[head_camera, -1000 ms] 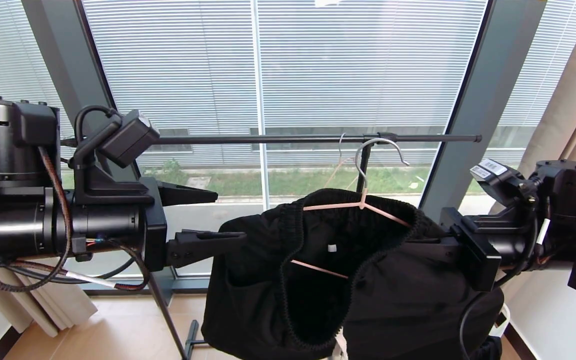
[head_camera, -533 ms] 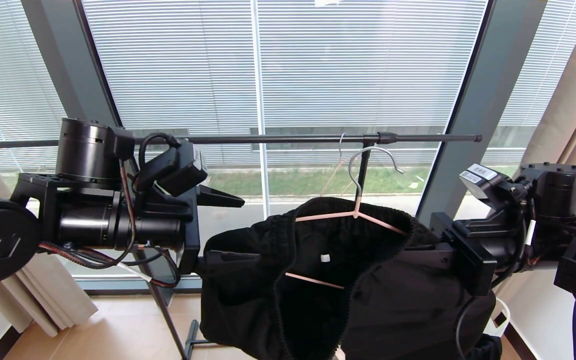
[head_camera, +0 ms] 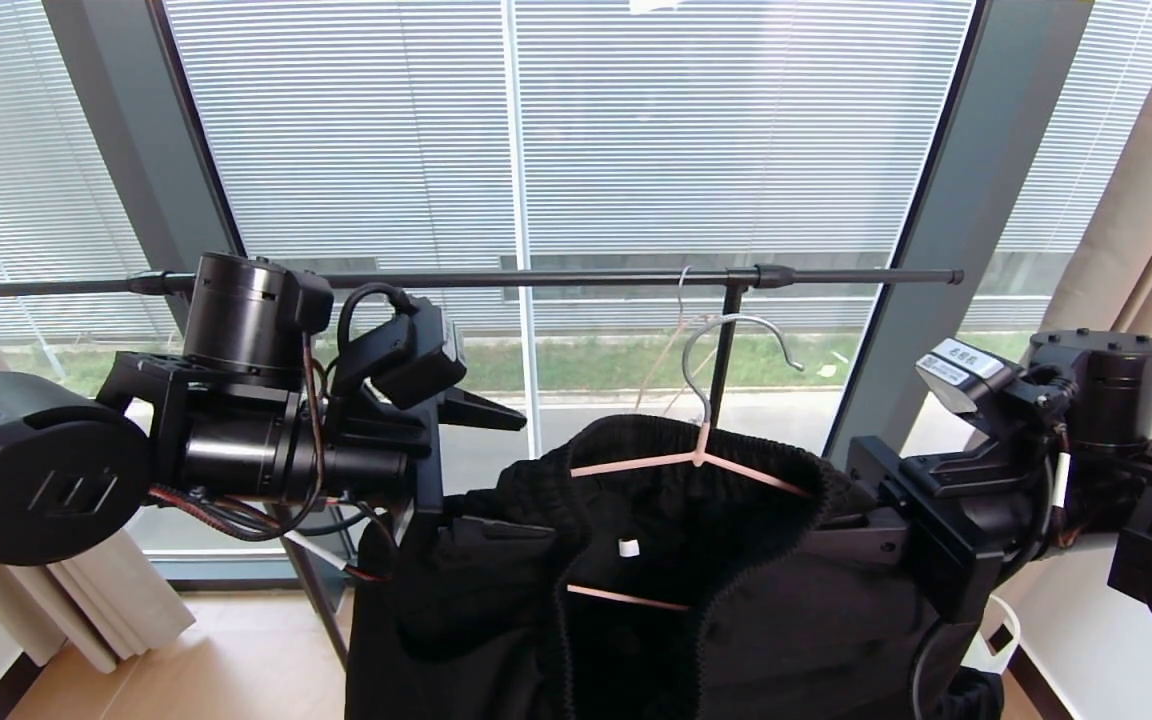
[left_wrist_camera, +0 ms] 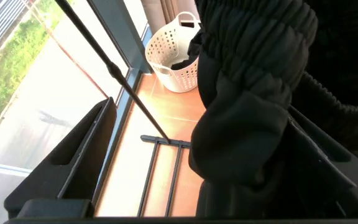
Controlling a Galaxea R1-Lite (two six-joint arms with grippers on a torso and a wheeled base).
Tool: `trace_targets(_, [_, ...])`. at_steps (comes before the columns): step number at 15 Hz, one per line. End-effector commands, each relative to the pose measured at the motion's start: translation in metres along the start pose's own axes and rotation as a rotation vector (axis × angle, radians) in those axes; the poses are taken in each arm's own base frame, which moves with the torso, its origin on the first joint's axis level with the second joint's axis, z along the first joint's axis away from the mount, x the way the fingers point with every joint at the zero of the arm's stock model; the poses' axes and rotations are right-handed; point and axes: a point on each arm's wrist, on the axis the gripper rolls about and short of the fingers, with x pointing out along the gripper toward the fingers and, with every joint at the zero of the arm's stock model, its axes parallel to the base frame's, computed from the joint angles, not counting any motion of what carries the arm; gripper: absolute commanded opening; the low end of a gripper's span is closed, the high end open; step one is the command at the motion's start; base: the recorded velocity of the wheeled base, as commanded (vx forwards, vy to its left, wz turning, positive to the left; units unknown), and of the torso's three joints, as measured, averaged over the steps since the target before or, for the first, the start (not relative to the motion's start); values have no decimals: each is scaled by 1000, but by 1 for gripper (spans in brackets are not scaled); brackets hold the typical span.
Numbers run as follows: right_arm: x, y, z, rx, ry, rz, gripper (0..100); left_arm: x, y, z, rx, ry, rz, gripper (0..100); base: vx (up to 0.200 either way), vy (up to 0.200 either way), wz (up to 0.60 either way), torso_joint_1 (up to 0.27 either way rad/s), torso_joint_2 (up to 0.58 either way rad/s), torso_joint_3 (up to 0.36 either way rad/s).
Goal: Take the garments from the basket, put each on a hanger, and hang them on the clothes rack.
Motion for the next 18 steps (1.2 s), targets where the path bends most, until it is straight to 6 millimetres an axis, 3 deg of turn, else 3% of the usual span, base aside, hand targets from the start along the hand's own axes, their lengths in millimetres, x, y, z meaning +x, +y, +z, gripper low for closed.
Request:
trace_targets(1, [6, 2, 2, -15, 3, 26, 0, 7, -3, 0, -2, 3, -22, 100, 0, 0, 0, 0, 0, 0])
trace_targets(6, [12, 6, 7, -62, -8, 49, 0, 9, -10, -7, -22, 25, -46, 100, 0, 0, 0, 0, 0, 0])
trace_targets(7, [15, 6, 7, -63, -6, 59, 0, 9, -12, -9, -28, 30, -50, 0, 0, 0, 0, 0, 0, 0])
trace_targets(14, [16, 4, 4, -69, -5, 59, 0, -6, -22, -1, -44, 8, -32, 0, 0, 0, 0, 0, 0, 0])
trace_targets(18, [15, 5, -9, -168, -28, 47, 0, -11, -24, 2, -65, 1, -23, 0, 0, 0, 0, 0, 0, 0])
